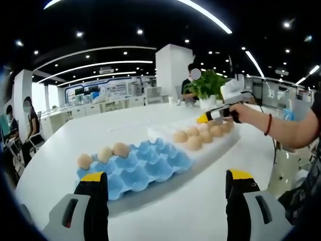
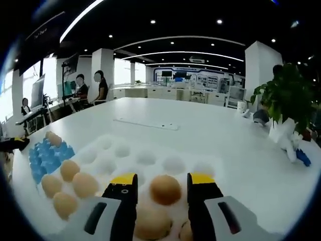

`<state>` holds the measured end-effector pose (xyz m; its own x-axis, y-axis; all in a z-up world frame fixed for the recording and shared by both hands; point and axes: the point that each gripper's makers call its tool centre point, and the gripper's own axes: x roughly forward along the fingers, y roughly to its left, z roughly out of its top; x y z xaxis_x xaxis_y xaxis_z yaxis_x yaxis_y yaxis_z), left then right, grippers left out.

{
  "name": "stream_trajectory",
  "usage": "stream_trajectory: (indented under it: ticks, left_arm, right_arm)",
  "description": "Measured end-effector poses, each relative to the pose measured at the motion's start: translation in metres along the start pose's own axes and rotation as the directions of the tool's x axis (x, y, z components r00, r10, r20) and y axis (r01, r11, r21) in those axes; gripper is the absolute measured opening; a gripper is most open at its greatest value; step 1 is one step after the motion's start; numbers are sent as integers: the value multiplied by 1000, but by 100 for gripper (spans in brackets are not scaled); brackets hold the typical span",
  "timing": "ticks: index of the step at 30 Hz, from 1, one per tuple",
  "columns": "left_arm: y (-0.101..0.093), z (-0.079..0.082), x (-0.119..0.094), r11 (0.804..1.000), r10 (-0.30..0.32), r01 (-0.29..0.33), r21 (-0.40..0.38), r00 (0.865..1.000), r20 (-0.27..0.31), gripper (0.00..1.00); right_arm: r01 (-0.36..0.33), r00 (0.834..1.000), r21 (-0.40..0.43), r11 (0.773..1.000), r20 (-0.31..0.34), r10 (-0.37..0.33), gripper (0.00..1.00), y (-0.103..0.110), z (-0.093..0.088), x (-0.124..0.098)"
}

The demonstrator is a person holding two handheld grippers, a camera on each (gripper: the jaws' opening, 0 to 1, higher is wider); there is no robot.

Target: Place the egg into an empty slot of the egg tray after lifting it from the table, then release the egg inside the slot.

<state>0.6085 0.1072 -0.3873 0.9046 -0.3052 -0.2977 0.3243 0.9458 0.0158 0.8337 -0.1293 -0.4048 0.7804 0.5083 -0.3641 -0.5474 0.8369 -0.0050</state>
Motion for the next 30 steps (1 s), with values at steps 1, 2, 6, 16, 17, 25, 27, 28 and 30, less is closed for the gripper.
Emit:
stream_trajectory:
  ticks: [1,2,6,16,17,25,27,28,30]
  left_arm:
    - [1,-1,1,1000,2,-2,1,1000,-3,99]
    - [3,-2,1,1000,5,-5,-2,1000,-5,99]
    - [5,-3,1,1000,1,-1,-15,1000,0,99]
    - [8,-5,-2,1000,4,-4,-24,1000,5,99]
    - [9,-6,-3,1000,6,-6,-25,1000,5,99]
    - [9,-8,-3,1000,-1,1,-18,1000,-1,99]
    - [9,-7,-3,1000,-2,2,-16,1000,-1,99]
    - [9,-6,-3,1000,-4,4,-16,1000,0,99]
    - [10,-5,-3,1000,-4,4,-18,1000,4,99]
  right_arm:
    - [25,1000,-17,1000,-1,-25,39,-11,5,10]
    - [26,1000,-12,1000,-5,-26,39,-11,4,11]
    - [71,995,14,997,-65,-70,36,-14,-1,16]
    - [182,970,63,981,-173,-169,30,-19,-14,19]
    - [184,970,63,981,-175,-170,30,-16,-15,15]
    - [208,962,54,977,-190,-194,28,-26,-13,24]
    - [210,962,64,976,-191,-195,27,-18,-16,12]
    - [209,963,67,976,-189,-193,27,-17,-17,11]
    - [211,965,100,972,-177,-192,27,-24,-13,19]
